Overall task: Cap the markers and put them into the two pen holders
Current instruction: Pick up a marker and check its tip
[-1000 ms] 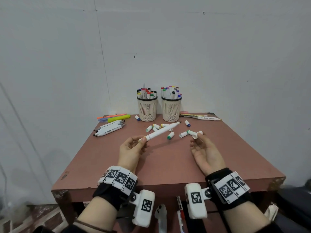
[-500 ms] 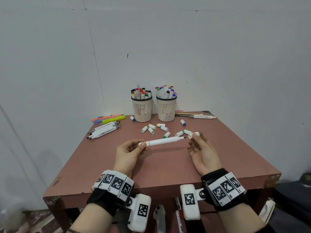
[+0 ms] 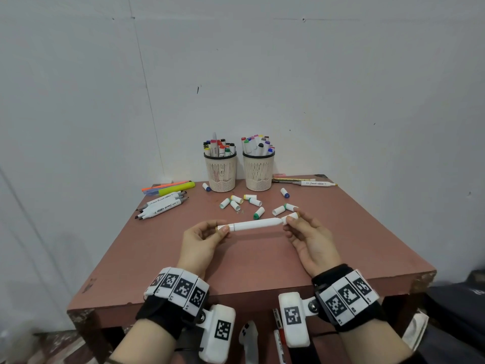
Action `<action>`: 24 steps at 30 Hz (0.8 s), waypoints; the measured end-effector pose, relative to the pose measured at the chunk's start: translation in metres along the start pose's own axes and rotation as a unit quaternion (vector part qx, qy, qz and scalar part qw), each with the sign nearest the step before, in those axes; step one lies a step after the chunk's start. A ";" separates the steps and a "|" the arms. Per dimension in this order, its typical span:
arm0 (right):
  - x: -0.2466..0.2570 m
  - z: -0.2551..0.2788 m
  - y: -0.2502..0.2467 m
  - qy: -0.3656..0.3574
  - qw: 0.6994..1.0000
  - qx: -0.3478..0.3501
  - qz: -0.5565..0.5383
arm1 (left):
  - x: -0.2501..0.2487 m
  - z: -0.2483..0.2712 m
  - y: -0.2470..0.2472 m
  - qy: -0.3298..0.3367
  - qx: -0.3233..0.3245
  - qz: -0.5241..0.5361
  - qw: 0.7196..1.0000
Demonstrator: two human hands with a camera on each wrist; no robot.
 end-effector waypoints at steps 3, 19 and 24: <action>0.000 0.000 -0.001 0.002 1.000 -0.009 0.013 | 0.000 0.001 0.001 -0.008 0.007 -0.007 1.000; -0.004 0.002 0.004 0.016 0.980 0.089 0.178 | -0.002 0.007 -0.002 -0.015 -0.006 -0.030 0.999; -0.002 0.002 0.003 0.014 0.973 0.100 0.206 | -0.003 0.008 -0.002 -0.036 0.008 -0.005 0.999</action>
Point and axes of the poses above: each hand's wrist, its own z-axis away from the middle knuckle, its own y-axis out of the palm, x = y × z, the point moved 5 cm from there along -z, towards the middle knuckle, and after that the axes turned 11 degrees about -y, right-handed, at the moved point
